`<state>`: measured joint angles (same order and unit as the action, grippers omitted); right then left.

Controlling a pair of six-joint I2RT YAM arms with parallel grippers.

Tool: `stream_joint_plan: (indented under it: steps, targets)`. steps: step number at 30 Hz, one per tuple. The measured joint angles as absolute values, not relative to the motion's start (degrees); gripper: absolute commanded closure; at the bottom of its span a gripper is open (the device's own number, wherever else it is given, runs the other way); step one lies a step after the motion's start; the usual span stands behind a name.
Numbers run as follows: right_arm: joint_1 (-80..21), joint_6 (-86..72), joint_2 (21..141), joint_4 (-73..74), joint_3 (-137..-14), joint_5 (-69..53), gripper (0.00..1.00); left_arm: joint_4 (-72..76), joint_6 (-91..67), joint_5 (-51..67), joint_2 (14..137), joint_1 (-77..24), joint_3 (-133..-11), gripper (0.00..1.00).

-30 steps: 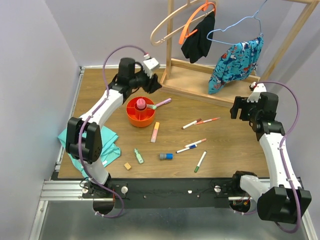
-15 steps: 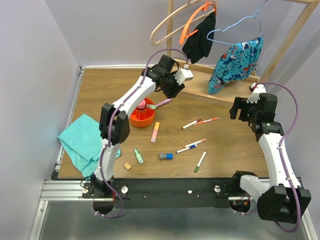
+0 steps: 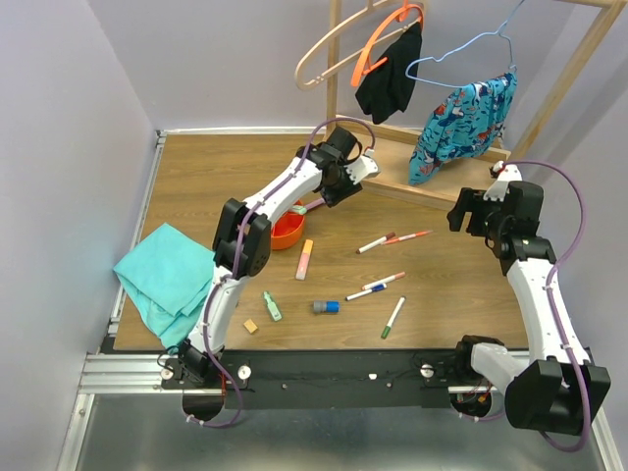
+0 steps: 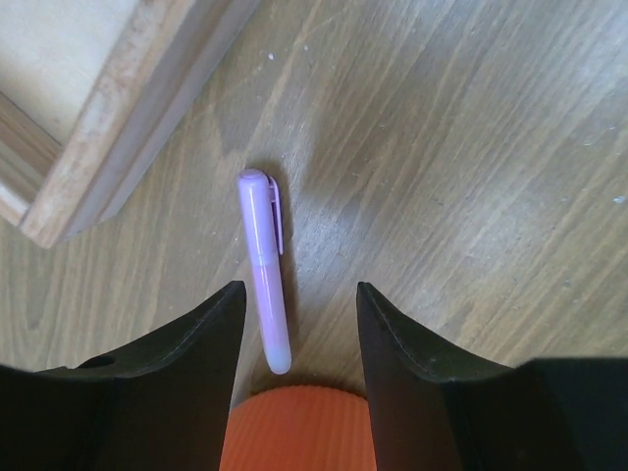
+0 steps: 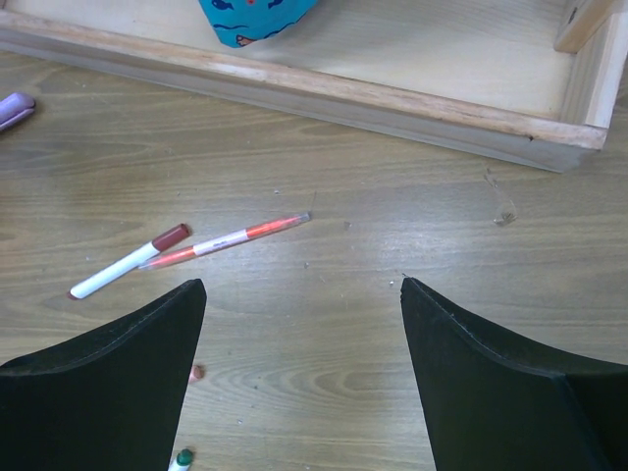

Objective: Sort the stationery into containers
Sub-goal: Pick up the pen from the center of the board.

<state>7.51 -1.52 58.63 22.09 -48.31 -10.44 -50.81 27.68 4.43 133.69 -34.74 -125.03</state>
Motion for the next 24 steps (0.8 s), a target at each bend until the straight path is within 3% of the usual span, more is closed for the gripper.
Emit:
stream_joint_plan:
  steps: [12, 24]
  targets:
    - [7.5, -2.4, 60.0, 22.0, -48.3, -11.8, 0.12, -50.3, 28.1, 2.4, 142.6, -33.1, -129.4, 0.43]
    - [7.5, -4.1, 60.1, 22.0, -48.2, -11.9, 0.15, -51.2, 27.8, 7.5, 143.2, -29.8, -129.9, 0.60]
